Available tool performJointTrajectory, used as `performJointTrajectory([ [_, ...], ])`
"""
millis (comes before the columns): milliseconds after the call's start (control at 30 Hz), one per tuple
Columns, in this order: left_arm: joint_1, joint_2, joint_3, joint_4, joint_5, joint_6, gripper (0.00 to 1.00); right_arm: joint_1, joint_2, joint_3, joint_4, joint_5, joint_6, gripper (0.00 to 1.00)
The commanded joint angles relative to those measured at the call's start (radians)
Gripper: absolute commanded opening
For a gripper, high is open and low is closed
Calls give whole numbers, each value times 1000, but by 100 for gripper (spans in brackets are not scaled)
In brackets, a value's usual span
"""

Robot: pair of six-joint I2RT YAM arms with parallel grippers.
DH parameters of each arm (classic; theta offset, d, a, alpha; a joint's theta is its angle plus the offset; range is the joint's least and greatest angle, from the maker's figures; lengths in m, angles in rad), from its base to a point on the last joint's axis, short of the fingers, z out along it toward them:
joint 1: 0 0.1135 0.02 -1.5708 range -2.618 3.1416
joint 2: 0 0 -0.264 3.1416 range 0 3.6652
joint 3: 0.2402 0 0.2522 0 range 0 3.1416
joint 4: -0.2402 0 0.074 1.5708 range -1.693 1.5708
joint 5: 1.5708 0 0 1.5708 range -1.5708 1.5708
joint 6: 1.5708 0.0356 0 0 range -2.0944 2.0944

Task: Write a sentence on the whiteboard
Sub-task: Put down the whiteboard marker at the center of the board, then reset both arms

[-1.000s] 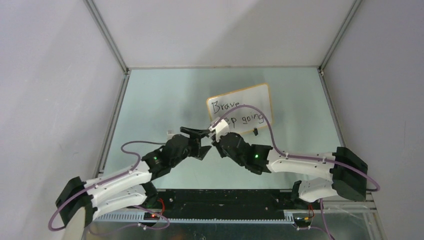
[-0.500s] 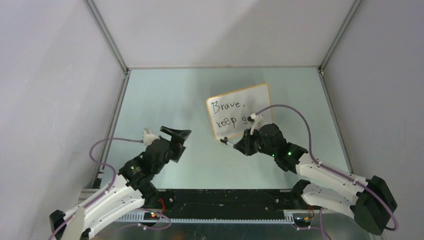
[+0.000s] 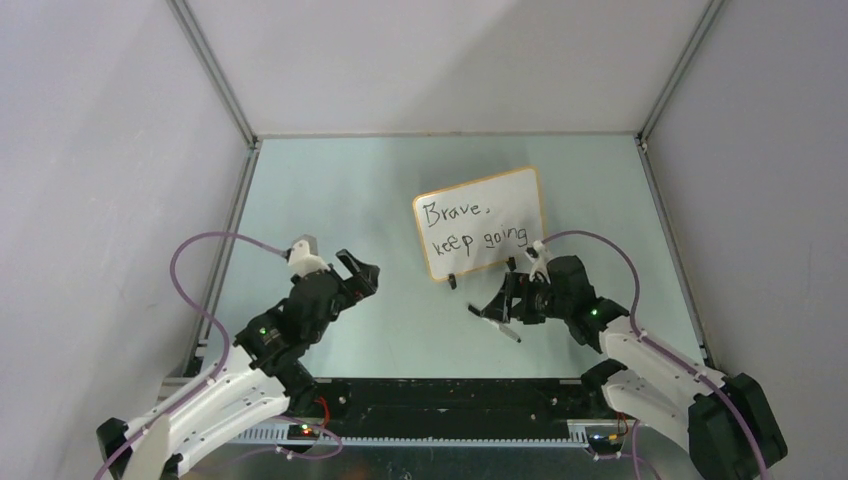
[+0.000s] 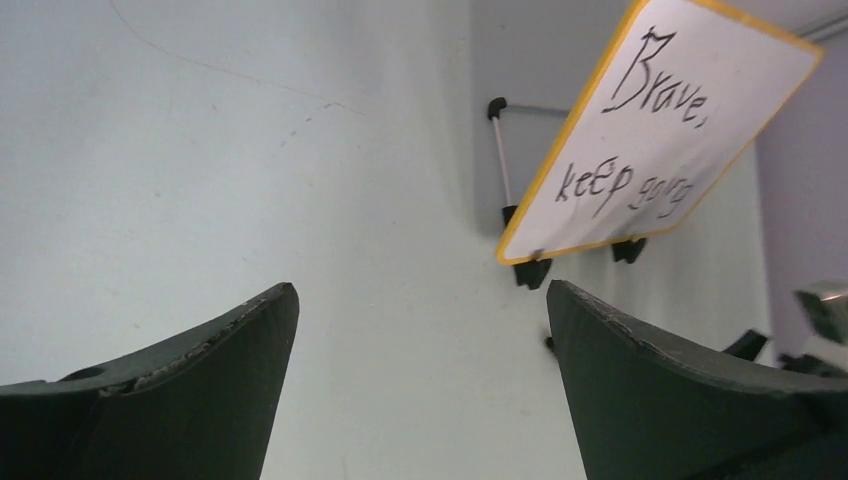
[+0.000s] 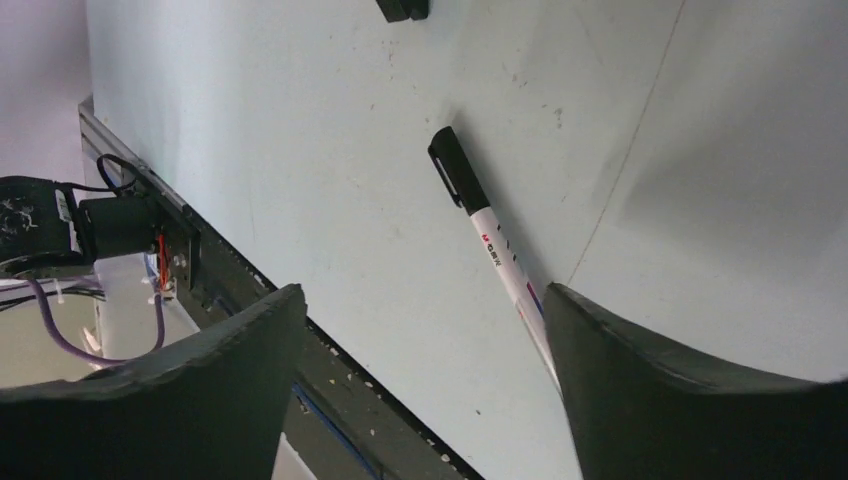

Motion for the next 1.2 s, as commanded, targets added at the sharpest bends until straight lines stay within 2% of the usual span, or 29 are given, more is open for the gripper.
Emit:
performJointTrajectory([
  [0,6,22,82,-38,-89,193,99,-48,-67,11,-19,5,-10,98],
  [67,6,33,110,-71,-134,232,99,-77,-104,27,-61,35,-17,99],
  [200,6,29,127,-74,-211,314,86,-124,-204,88,-158,184,-40,100],
  [233,6,21,114,-34,-229,339,96,-128,-226,95,-171,266,-42,100],
  [267,6,15,104,-15,-245,366,98,-130,-273,101,-186,312,-41,100],
  [333,6,2,71,52,-311,412,99,-131,-352,100,-183,499,-48,99],
  [467,7,-35,-26,267,-360,691,99,-132,-476,76,-97,635,-213,96],
  [600,18,-52,-143,585,-480,905,99,-143,-542,20,42,696,-368,96],
  [667,75,-40,-175,675,-500,950,99,-160,-551,-9,117,702,-413,96],
  [767,185,-22,-222,760,-410,957,99,-232,-540,-50,222,716,-468,97],
  [867,294,-12,-285,939,-336,1029,99,-374,-534,-109,295,582,-489,97],
  [900,316,-2,-307,958,-327,1021,99,-449,-526,-140,347,549,-490,96],
  [967,430,27,-322,978,-270,981,99,-579,-504,-178,409,445,-460,95],
  [1033,500,74,-346,1030,-220,972,99,-666,-467,-209,475,320,-432,94],
  [1167,586,198,-385,1189,-143,971,99,-697,-349,-236,599,339,-411,95],
])
